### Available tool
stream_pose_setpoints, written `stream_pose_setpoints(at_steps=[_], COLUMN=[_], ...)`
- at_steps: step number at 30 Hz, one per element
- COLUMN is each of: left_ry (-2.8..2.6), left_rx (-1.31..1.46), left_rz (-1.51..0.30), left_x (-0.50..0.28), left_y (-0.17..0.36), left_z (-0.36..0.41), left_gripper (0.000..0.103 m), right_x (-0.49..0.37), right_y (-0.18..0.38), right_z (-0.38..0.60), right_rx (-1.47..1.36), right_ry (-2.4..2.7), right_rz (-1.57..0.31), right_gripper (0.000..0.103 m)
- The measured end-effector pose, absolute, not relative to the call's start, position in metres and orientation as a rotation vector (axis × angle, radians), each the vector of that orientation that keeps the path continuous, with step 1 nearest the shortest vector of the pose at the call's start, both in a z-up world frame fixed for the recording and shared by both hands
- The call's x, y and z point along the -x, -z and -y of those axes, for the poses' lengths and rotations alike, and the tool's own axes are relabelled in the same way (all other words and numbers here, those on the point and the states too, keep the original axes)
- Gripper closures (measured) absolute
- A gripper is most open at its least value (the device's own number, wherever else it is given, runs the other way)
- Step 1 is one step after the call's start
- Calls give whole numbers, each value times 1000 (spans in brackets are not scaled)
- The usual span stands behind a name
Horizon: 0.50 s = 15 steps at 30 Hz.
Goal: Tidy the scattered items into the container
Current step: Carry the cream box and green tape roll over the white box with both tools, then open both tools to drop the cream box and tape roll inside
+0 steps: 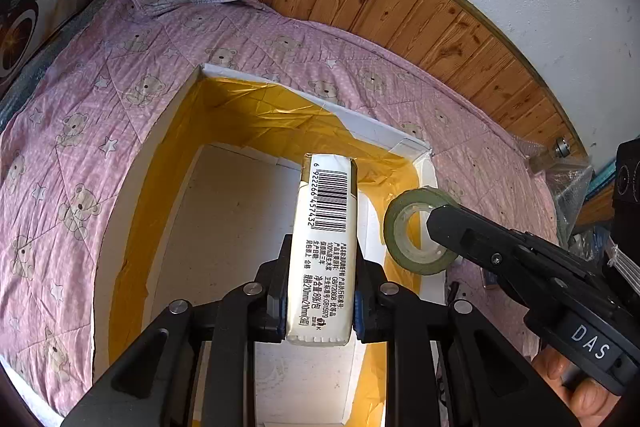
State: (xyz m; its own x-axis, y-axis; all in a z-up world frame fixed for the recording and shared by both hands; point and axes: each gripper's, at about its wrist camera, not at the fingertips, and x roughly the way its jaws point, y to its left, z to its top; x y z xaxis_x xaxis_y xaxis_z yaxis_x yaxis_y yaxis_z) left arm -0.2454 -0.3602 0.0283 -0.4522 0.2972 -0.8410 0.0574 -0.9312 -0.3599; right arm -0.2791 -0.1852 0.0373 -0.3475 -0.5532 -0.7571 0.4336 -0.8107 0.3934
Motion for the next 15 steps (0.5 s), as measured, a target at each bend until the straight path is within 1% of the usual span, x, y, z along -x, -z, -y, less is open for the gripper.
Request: stream_pose_setpoints(at_steps=[15], left_ry=[-2462], left_rx=[1801], left_rz=[635], left_x=[301], left_y=[37], left_z=[368], left_gripper=[79], right_x=[330], right_y=[15], right_z=[215], right_rx=[-1436], right_ry=[2128], right_rz=[-88], right_gripper=[91])
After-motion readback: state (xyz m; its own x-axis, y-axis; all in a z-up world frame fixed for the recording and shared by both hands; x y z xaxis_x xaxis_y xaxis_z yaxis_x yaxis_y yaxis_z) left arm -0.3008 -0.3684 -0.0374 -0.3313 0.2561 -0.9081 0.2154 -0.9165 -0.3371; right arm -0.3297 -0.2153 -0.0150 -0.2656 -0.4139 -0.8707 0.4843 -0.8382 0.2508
